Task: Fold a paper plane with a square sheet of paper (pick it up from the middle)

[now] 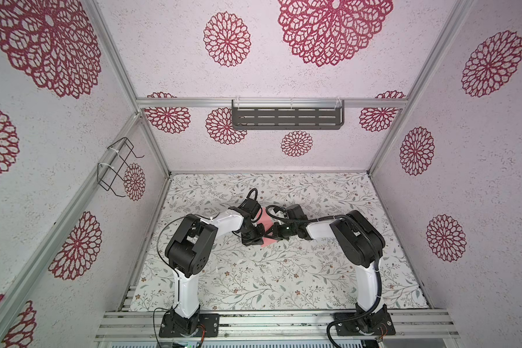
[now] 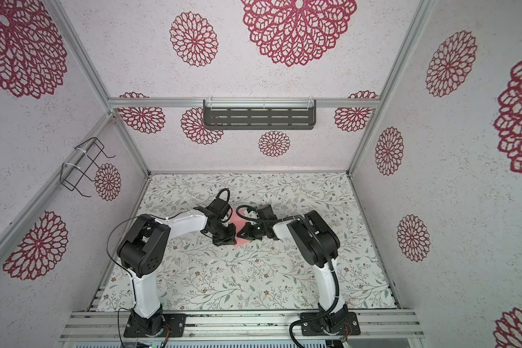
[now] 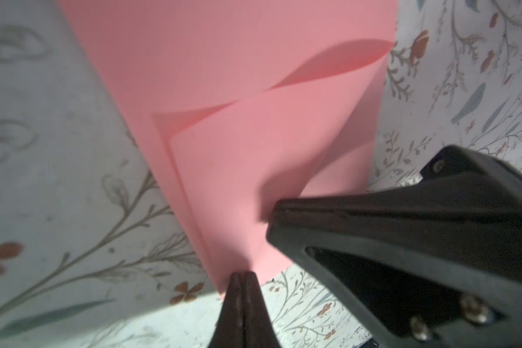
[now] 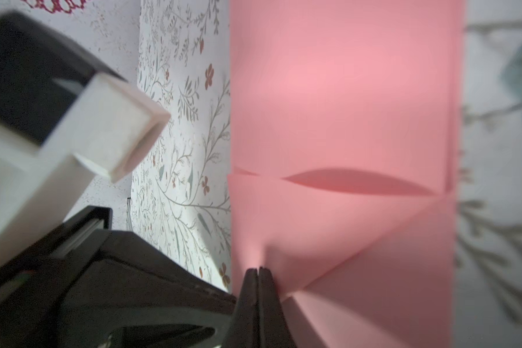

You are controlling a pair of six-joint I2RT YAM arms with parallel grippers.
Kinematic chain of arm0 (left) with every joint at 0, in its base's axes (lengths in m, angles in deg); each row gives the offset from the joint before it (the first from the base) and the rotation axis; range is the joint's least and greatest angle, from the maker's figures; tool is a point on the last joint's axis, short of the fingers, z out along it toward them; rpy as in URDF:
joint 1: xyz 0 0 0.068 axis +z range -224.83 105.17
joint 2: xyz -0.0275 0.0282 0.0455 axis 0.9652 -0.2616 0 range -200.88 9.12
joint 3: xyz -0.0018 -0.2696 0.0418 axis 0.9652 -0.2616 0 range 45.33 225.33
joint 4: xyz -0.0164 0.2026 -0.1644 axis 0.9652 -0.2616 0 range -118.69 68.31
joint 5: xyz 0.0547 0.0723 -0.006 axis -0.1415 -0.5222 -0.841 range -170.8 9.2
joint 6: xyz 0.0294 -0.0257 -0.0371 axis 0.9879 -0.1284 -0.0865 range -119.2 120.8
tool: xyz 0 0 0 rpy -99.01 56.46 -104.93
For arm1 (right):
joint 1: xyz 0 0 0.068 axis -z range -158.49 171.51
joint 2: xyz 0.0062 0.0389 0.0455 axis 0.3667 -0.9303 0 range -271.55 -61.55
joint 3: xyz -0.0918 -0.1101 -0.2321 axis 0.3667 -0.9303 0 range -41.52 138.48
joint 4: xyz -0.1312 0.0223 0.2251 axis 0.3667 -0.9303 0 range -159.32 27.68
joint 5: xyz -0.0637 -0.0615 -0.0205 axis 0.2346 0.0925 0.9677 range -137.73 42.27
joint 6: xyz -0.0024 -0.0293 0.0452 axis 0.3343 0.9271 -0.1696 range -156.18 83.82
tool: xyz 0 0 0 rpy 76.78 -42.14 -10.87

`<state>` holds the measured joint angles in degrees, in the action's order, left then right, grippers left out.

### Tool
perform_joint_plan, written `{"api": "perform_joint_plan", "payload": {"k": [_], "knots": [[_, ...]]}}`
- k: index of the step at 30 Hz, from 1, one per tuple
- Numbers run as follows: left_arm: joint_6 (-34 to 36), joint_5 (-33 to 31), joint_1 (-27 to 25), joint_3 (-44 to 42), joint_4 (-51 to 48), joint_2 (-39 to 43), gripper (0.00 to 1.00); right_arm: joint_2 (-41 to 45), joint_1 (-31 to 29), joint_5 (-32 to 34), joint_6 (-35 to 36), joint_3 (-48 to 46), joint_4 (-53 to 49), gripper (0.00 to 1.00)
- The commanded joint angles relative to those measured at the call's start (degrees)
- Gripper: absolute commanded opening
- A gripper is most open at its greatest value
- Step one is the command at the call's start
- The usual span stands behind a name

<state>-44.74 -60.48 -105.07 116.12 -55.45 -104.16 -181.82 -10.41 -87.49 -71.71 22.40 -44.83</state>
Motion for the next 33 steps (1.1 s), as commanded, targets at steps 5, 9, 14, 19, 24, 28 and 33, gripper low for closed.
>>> {"api": "perform_joint_plan", "payload": {"k": [5, 9, 14, 19, 24, 28, 33], "knots": [[0.1, -3.7, 0.0, -2.3, -4.7, -2.8, 0.0, -2.4, 6.8, 4.8, 1.2, 4.6, -4.3, 0.0], [0.3, -3.6, 0.0, -1.8, -5.1, -3.0, 0.0, 3.0, 6.1, 3.5, 0.7, 3.6, -2.9, 0.0], [0.5, -3.7, 0.0, -1.3, -5.3, -3.3, 0.0, 7.0, 3.5, 2.0, -0.1, 0.3, -1.3, 0.0], [0.9, -3.8, 0.0, -0.8, -5.7, -3.4, 0.0, 4.9, 0.1, 0.7, -2.2, 0.5, -0.4, 0.0], [1.1, -3.6, -0.1, -0.4, -6.0, -3.5, 0.0, 2.5, -0.1, 0.6, -4.7, 1.0, 2.3, 0.0], [2.0, -3.3, -0.2, -0.3, -6.0, -3.4, 0.0, 0.8, -0.1, 2.0, -4.3, 2.2, -0.7, 0.0], [3.3, -3.6, -0.7, -0.5, -6.3, -2.7, 0.0, -0.5, 0.1, 3.8, -6.7, 2.6, -3.6, 0.0]]}}
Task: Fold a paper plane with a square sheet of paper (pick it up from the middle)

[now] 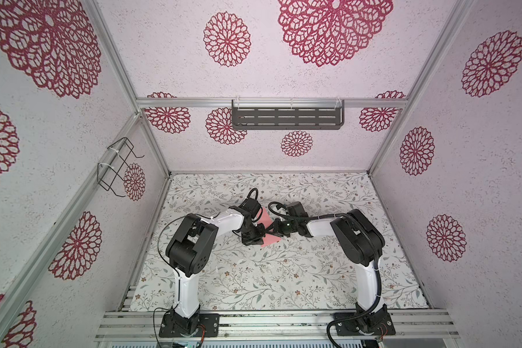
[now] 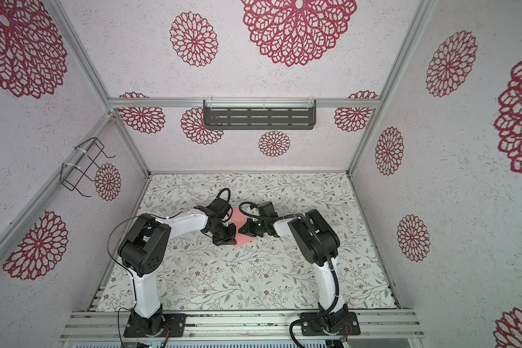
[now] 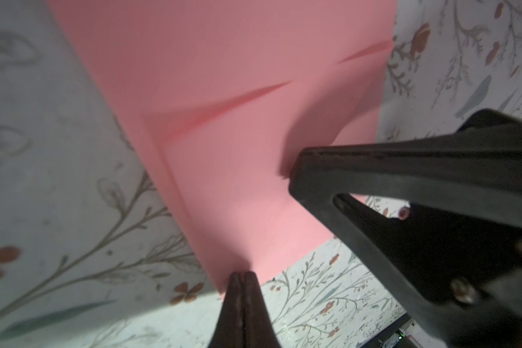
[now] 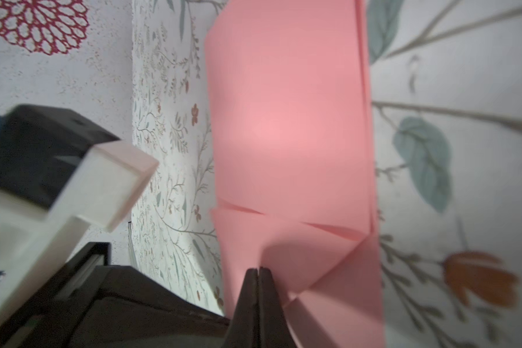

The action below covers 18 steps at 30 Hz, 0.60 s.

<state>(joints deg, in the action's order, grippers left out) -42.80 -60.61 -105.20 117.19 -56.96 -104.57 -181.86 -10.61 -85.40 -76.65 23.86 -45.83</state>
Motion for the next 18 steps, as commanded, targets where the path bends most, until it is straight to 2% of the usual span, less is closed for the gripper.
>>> {"api": "perform_joint_plan", "payload": {"k": [1, 9, 14, 18], "knots": [[1.4, -3.6, -0.8, -1.5, -5.0, -2.3, 0.0, -0.7, 0.3, 2.4, -2.0, 1.3, -3.8, 0.0], [1.3, -6.2, -3.0, -2.4, -8.2, -0.8, 0.0, -1.8, 0.5, 3.8, -4.5, 1.7, -5.6, 0.0], [2.6, -4.1, -3.0, -4.2, -8.5, 2.7, 0.0, -1.9, 0.6, 3.9, -5.0, 2.0, -5.5, 0.0], [3.9, -2.6, -2.8, -2.4, -9.1, 4.2, 0.0, -1.6, 0.7, 3.2, -5.4, 2.3, -4.6, 0.0]]}}
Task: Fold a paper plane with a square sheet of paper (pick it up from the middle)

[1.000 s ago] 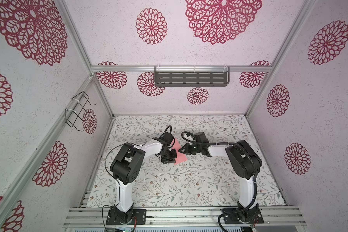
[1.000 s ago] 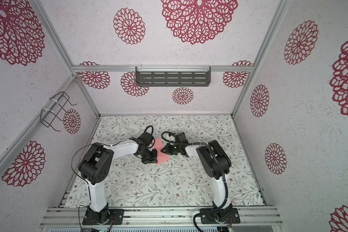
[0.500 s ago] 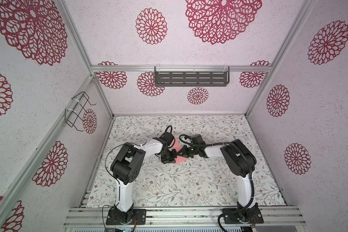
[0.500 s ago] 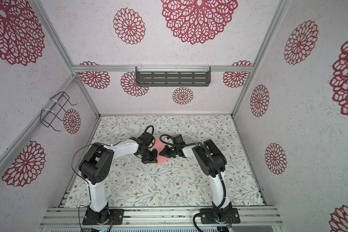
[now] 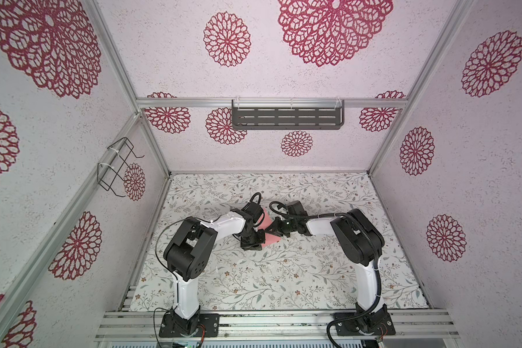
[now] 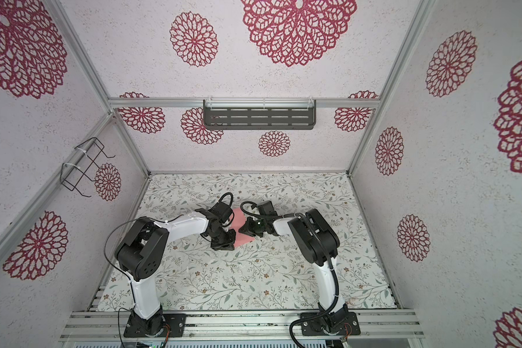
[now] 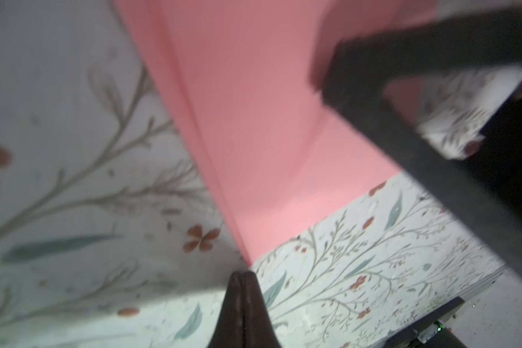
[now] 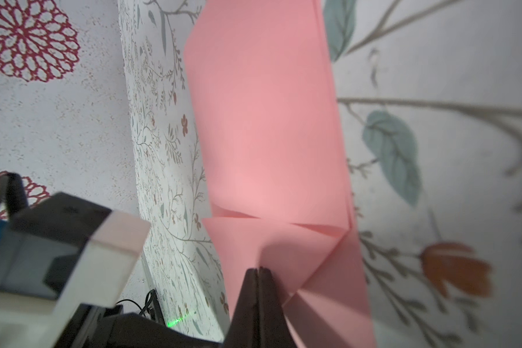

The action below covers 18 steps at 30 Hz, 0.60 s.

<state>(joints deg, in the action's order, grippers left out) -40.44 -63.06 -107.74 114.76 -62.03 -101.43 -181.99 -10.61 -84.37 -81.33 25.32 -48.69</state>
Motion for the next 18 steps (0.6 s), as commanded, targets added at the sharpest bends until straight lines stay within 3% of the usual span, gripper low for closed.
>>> {"api": "perform_joint_plan", "payload": {"k": [1, 9, 13, 16, 18], "knots": [[1.7, -0.1, 0.2, 0.9, -3.9, 1.5, 0.0, -1.3, 0.7, 1.9, -0.9, 0.9, -1.3, 0.0], [-1.8, 0.5, 3.9, 4.0, 5.2, 5.4, 0.03, 3.8, 1.0, -2.1, -4.0, 0.3, 7.6, 0.0], [-3.2, 1.3, 4.1, 6.5, 9.2, 2.7, 0.06, 7.2, 1.8, -1.5, -6.1, -2.2, 12.3, 0.1], [-3.4, 0.7, 4.3, 9.0, 8.9, -0.2, 0.08, 8.7, 2.9, 1.0, -6.4, -4.6, 12.3, 0.25], [-3.1, -0.2, 4.4, 10.0, 8.5, -1.4, 0.08, 9.5, 3.6, 2.2, -6.2, -6.2, 12.2, 0.28]]}}
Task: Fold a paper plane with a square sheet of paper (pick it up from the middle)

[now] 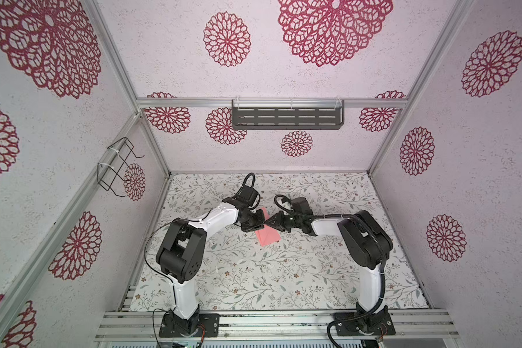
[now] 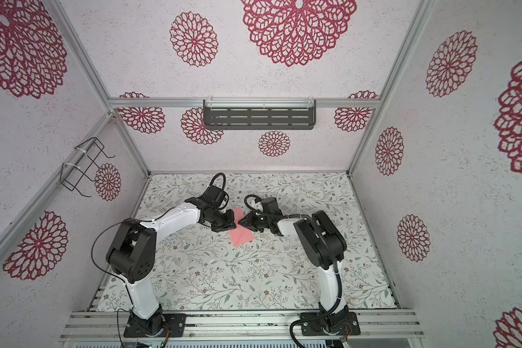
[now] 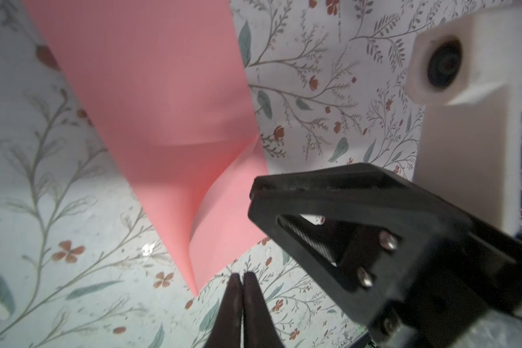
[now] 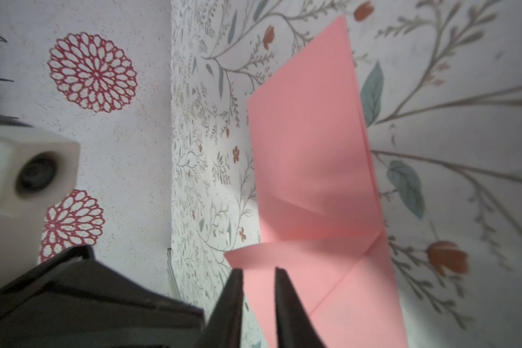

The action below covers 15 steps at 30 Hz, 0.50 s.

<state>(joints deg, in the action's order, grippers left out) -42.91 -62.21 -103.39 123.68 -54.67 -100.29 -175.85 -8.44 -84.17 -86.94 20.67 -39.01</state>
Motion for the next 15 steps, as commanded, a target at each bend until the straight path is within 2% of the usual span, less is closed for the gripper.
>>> {"api": "perform_joint_plan", "payload": {"k": [1, 7, 15], "knots": [[-0.6, -1.8, 0.1, 1.6, 0.6, -2.6, 0.08, 3.5, 1.7, 2.5, -0.5, -2.1, 2.1, 0.3], [0.4, -6.6, 0.4, 2.0, -1.5, -6.7, 0.07, 3.0, 2.4, 3.4, 0.9, -2.9, -0.3, 0.39], [-0.3, -9.2, 0.7, 1.4, -2.2, -9.2, 0.03, 1.0, 2.1, 1.4, 1.5, -0.3, -3.1, 0.41]]}}
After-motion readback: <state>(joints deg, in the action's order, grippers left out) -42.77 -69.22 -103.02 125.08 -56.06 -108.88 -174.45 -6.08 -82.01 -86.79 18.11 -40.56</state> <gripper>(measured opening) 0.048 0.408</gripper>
